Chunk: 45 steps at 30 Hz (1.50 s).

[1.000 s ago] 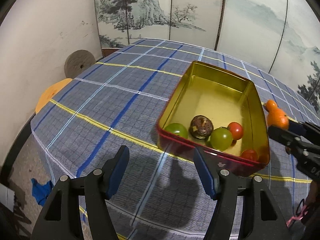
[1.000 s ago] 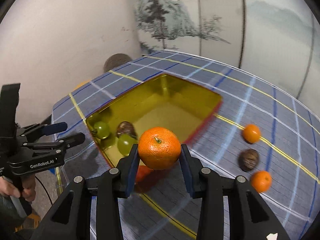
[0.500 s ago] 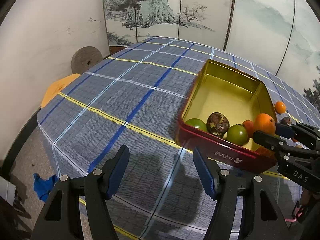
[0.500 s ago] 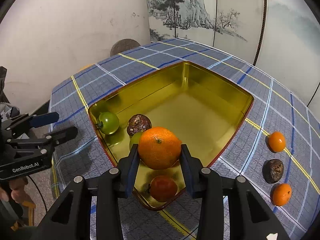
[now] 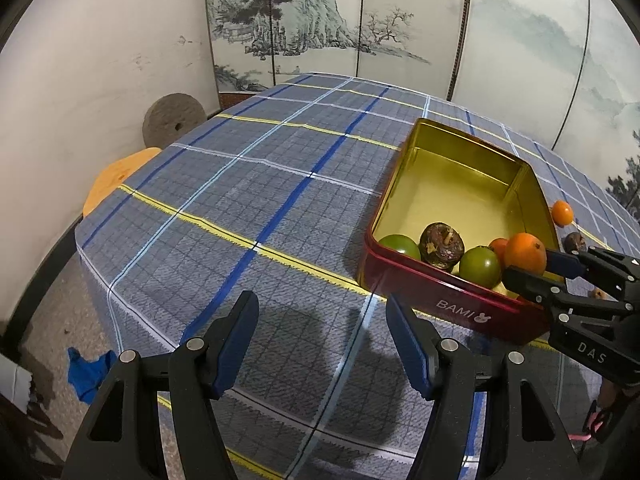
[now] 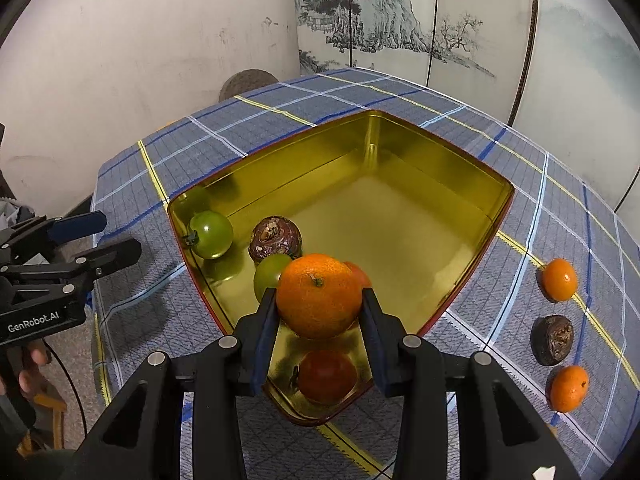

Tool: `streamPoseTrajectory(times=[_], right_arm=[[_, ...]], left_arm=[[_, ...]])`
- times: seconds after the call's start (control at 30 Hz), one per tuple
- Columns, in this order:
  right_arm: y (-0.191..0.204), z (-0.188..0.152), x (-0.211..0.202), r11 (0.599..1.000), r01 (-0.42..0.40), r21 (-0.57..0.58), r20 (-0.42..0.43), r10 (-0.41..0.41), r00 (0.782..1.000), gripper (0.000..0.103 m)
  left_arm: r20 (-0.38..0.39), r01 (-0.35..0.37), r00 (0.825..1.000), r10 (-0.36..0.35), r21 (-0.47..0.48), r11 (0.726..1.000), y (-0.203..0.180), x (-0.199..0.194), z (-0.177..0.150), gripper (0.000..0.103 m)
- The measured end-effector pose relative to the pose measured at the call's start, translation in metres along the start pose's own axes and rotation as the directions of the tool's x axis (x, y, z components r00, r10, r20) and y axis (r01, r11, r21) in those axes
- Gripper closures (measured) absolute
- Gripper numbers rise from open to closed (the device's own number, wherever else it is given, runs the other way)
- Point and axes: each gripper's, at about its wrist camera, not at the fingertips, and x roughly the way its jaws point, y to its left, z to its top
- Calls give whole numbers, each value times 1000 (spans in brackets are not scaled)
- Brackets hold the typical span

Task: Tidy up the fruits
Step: 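Carry the orange mandarin into the tin box with the right tool, then open the right tool to release the mandarin and withdraw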

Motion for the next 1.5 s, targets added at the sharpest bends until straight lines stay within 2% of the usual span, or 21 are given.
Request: streamPoseTrajectory(times=[0.73,0.97,1.2,1.37,1.5], right_arm=[[1,-1,4,1000,2,-12,-3,-2,1000,65],[3,1,0,1000,-5,-3,5,5,1000,57],[-3,-2,-23,999,-14,34,60,12,998,57],[-27,-18,-51,996,40,83,94,-48,994,57],[-63,-40,-66,982,114,151,74,-126,989,57]], left_arm=[[-27,8,1000,-8,0,1000,-4,0,-5,36],[-26,10,1000,-10,1,1000,-5,0,-4,36],[-20,16,1000,-16,12,1000,-9,-4,-3,36],[-5,37,999,-37,40,999,-18,-9,-1,36],[-4,52,999,-52,59,997,-27,-11,-1,36]])
